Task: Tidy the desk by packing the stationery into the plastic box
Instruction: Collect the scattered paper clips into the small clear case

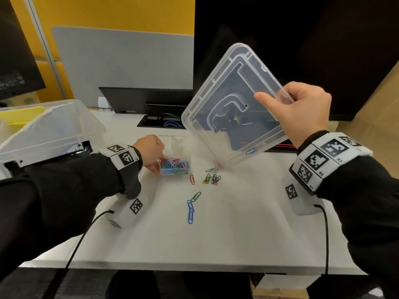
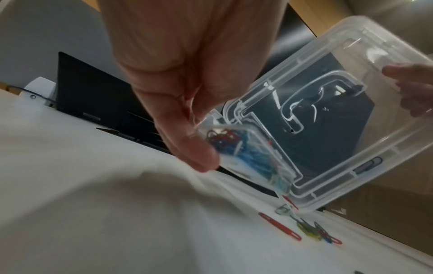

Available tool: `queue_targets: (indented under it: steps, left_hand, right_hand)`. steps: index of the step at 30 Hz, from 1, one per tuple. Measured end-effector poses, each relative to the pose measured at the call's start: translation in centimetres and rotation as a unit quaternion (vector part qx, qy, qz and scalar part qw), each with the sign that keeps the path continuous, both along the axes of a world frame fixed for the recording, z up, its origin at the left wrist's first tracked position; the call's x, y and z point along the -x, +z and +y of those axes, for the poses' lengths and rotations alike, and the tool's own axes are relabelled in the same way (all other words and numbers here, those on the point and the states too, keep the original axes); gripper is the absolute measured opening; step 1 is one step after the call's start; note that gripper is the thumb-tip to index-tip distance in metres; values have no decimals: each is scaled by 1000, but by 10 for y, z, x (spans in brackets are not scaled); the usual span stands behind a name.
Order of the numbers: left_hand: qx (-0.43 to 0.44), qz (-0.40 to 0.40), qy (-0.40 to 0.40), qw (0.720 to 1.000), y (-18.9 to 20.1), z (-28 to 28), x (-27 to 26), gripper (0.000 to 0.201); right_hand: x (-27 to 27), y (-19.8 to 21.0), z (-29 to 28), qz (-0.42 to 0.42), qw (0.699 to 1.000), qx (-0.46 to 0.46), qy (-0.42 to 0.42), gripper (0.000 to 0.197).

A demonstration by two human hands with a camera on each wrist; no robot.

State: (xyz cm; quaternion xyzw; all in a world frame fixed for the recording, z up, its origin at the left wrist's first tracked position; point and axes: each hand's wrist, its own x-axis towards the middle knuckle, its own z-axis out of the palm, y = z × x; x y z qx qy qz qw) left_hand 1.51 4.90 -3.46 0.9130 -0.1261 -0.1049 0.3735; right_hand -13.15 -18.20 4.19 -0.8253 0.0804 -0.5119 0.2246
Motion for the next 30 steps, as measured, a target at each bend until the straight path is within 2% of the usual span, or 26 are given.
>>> queue_targets:
  steps: [5,9,12,17,21,24,27,30]
  left_hand:
    - [5,-6,4,1000,1,1,0,14]
    - [6,-9,6,1000,5,2,1,15]
    - [7,-2,8,1000,7,2,1,26]
    - [38,9,12,999,6,0,5,31]
    - [45,6,18,999,6,2,3,32]
    - [44,3,24,999,5,5,1,31]
    - [34,-6,22,999,3,6,0,32]
    - [32,-3,17,999,1,3,2,31]
  right_hand:
    - [-1,-15,1,-68,997,-2,44,50]
    - [-1,-26,2,-81,995,-7,65,50]
    - [0,-30,4,-88,993,-21,82,49]
    - [0,-27,-6,-103,989,-103,30,46]
    - [5,-36,-31,-28,976,-212,-35,44]
    - [15,-56,-60,22,931,-357,-77,42]
    - [28,-74,-95,104,854,-498,-109,36]
    - [44,-87,-119,170,801,-556,-144,34]
